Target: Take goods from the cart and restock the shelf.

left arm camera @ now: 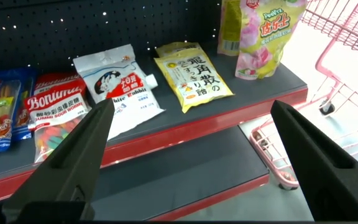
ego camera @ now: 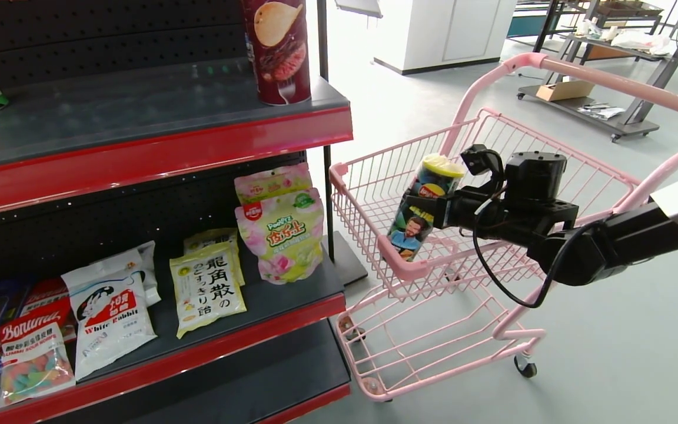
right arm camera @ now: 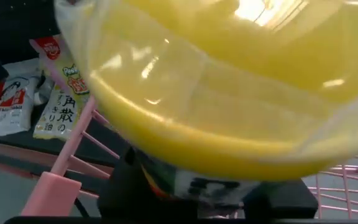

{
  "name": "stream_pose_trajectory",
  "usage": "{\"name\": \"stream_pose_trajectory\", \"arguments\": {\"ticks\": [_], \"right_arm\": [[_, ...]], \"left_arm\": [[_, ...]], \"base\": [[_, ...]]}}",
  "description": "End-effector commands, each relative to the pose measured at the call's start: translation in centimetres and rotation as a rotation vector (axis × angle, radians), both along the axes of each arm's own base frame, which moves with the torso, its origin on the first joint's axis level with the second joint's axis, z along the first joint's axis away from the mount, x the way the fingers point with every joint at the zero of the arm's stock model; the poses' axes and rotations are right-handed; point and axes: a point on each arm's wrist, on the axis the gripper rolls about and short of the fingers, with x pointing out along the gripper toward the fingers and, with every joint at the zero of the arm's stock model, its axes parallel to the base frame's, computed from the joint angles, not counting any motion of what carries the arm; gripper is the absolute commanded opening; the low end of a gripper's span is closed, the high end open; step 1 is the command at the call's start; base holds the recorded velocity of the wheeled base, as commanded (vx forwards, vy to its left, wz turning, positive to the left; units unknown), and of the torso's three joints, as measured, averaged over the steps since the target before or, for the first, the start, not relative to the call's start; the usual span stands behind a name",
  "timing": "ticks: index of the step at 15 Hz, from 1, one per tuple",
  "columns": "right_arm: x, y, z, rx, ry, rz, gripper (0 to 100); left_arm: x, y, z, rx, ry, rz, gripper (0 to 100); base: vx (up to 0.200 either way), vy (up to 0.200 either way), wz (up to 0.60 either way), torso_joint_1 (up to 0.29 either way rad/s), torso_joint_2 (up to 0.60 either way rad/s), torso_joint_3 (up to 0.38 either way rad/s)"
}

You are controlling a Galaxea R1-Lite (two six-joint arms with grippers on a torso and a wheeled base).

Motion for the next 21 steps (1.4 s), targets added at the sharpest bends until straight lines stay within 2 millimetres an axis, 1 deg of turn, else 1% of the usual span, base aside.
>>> {"name": "stream_pose_trajectory", "arguments": {"ticks": [1, 2, 3, 4, 5, 6, 7, 8, 9, 10, 11, 12, 13, 14, 16, 18, 21], "right_arm": [[-0.9, -0.3, 4.0, 0.028, -0.101, -0.016, 0], [-1.4, -0.5, 6.8, 0.045, -0.159, -0.018, 0], [-2.6, -0.9, 9.8, 0.056, -0.190, -0.022, 0], [-3.1, -1.0, 10.7, 0.057, -0.196, -0.022, 0], [-5.9, -1.9, 14.0, 0.060, -0.209, -0.022, 0], [-7.8, -2.3, 15.7, 0.063, -0.212, -0.019, 0], [-10.7, -3.0, 17.4, 0.057, -0.220, -0.028, 0], [-12.5, -3.3, 17.7, 0.048, -0.203, -0.026, 0], [-14.5, -3.3, 17.4, 0.029, -0.180, -0.007, 0], [-17.6, -3.5, 17.0, 0.016, -0.179, 0.027, 0], [-19.1, -3.6, 16.2, -0.012, -0.160, 0.053, 0], [-20.5, -3.4, 15.0, -0.038, -0.130, 0.088, 0], [-21.1, -3.3, 14.2, -0.052, -0.111, 0.093, 0], [-22.4, -3.0, 12.9, -0.074, -0.087, 0.091, 0], [-22.7, -2.7, 12.4, -0.087, -0.079, 0.106, 0], [-22.3, -2.5, 11.7, -0.131, -0.078, 0.095, 0], [-22.4, -2.6, 11.5, -0.142, -0.081, 0.098, 0]], "left_arm": [[0.0, 0.0, 0.0, 0.000, 0.001, 0.001, 100], [0.0, 0.0, 0.0, -0.002, 0.001, 0.001, 100], [0.0, 0.0, 0.0, -0.002, 0.001, 0.001, 100], [0.0, 0.0, 0.0, -0.002, 0.001, 0.001, 100], [0.0, 0.0, 0.0, 0.000, 0.001, 0.001, 100], [0.0, 0.0, 0.0, -0.002, 0.001, 0.001, 100], [0.0, 0.0, 0.0, -0.002, 0.001, 0.001, 100], [0.0, 0.0, 0.0, -0.002, 0.001, 0.001, 100], [0.0, 0.0, 0.0, -0.002, 0.001, 0.001, 100], [0.0, 0.0, 0.0, -0.002, 0.001, 0.001, 100], [0.0, 0.0, 0.0, -0.002, 0.001, 0.001, 100], [0.0, 0.0, 0.0, -0.002, 0.001, 0.001, 100], [0.0, 0.0, 0.0, -0.002, 0.001, 0.001, 100], [0.0, 0.0, 0.0, 0.000, 0.001, 0.001, 100], [0.0, 0.0, 0.0, 0.000, 0.001, 0.001, 100], [0.0, 0.0, 0.0, 0.000, 0.001, 0.001, 100], [0.0, 0.0, 0.0, 0.000, 0.001, 0.001, 100]], "base": [[0.000, 0.000, 0.00, 0.000, 0.00, 0.000], [0.000, 0.000, 0.00, 0.000, 0.00, 0.000], [0.000, 0.000, 0.00, 0.000, 0.00, 0.000], [0.000, 0.000, 0.00, 0.000, 0.00, 0.000], [0.000, 0.000, 0.00, 0.000, 0.00, 0.000], [0.000, 0.000, 0.00, 0.000, 0.00, 0.000], [0.000, 0.000, 0.00, 0.000, 0.00, 0.000], [0.000, 0.000, 0.00, 0.000, 0.00, 0.000], [0.000, 0.000, 0.00, 0.000, 0.00, 0.000], [0.000, 0.000, 0.00, 0.000, 0.00, 0.000], [0.000, 0.000, 0.00, 0.000, 0.00, 0.000], [0.000, 0.000, 0.00, 0.000, 0.00, 0.000], [0.000, 0.000, 0.00, 0.000, 0.00, 0.000], [0.000, 0.000, 0.00, 0.000, 0.00, 0.000], [0.000, 0.000, 0.00, 0.000, 0.00, 0.000], [0.000, 0.000, 0.00, 0.000, 0.00, 0.000], [0.000, 0.000, 0.00, 0.000, 0.00, 0.000]]}}
